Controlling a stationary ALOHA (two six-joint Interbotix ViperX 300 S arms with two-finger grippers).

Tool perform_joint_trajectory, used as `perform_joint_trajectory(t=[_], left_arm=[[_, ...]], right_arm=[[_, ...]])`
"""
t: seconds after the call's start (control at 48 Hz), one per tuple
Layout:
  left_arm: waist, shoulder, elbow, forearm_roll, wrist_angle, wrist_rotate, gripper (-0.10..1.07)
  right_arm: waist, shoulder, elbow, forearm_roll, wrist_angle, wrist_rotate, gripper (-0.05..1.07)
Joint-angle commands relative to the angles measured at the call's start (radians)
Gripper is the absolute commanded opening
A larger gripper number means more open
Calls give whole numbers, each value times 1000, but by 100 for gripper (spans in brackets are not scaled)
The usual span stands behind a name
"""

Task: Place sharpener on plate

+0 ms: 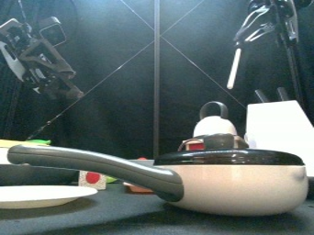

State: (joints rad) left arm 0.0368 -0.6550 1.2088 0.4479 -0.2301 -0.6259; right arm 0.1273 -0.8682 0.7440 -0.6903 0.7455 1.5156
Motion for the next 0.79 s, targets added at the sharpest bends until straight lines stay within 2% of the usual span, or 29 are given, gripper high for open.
perform_joint_trajectory(t=[0.0, 0.188, 0.604, 0.771], left_arm=[[2, -3, -17, 0, -3, 2, 91], [2, -3, -14, -2, -3, 0, 91], [14, -2, -6, -2, -3, 0, 91], [14, -3, -6, -2, -3, 0, 91]], right_arm=[[-12, 14, -9, -2, -31, -2, 46], [-52, 66, 8, 3, -112, 8, 46], [-184, 238, 37, 18, -557, 8, 46], [-230, 302, 35, 12, -601, 3, 46]])
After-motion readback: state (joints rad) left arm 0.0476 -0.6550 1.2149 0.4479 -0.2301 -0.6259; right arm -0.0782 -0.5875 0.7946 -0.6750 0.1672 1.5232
